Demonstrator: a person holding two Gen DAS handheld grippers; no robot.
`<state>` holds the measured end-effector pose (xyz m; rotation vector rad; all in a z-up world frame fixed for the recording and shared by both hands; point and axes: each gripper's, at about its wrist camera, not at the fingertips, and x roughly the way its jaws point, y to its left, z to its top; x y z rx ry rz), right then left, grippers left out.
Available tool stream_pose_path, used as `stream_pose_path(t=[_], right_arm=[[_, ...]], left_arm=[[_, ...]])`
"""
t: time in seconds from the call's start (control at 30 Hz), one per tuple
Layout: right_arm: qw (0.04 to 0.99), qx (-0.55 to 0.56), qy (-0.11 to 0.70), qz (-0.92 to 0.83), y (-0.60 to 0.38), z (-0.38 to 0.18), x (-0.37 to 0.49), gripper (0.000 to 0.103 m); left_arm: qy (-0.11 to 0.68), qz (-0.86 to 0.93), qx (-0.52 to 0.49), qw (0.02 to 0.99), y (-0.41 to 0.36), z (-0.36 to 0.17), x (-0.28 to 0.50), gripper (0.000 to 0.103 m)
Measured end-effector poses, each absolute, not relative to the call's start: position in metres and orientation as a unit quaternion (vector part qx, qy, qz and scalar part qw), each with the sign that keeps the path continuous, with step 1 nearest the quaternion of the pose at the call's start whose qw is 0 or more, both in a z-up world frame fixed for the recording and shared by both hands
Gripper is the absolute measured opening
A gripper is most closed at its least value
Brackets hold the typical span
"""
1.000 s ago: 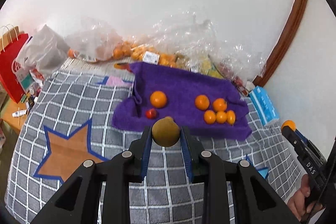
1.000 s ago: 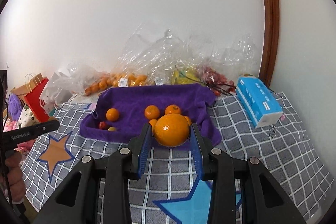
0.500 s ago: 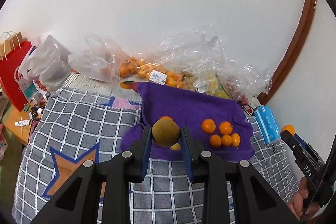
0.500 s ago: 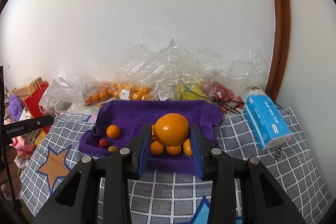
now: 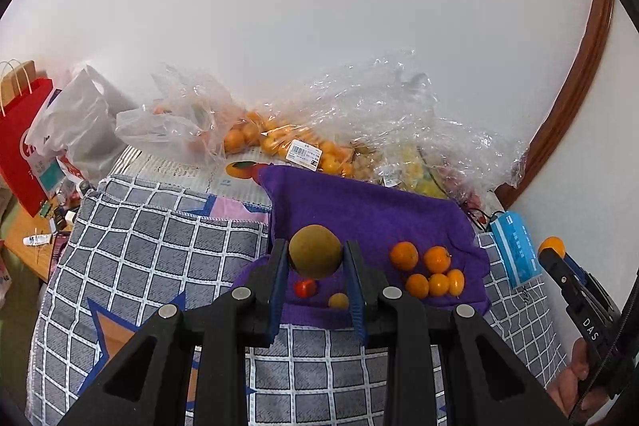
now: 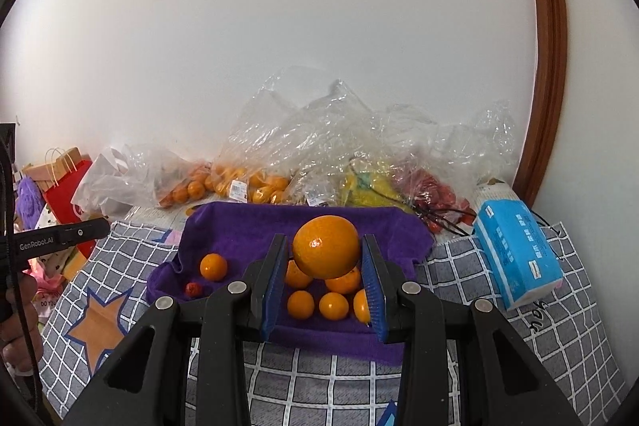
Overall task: Organize fruits
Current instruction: 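Carry the yellow-green fruit with the left tool while the right tool carries its orange over the towel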
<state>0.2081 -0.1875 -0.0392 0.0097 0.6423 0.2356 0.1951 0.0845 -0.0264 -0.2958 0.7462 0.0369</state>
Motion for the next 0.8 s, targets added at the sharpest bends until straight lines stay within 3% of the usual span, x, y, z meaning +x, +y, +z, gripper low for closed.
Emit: stream_pose_path(t=[0.8], right_arm=[[0.939,0.004,0.323,0.118,-0.183,-0.055,0.246,0.036]], left_arm=[[0.382,0.002,-0.130,0.915,0.075,-0.039,0.240,0.026]])
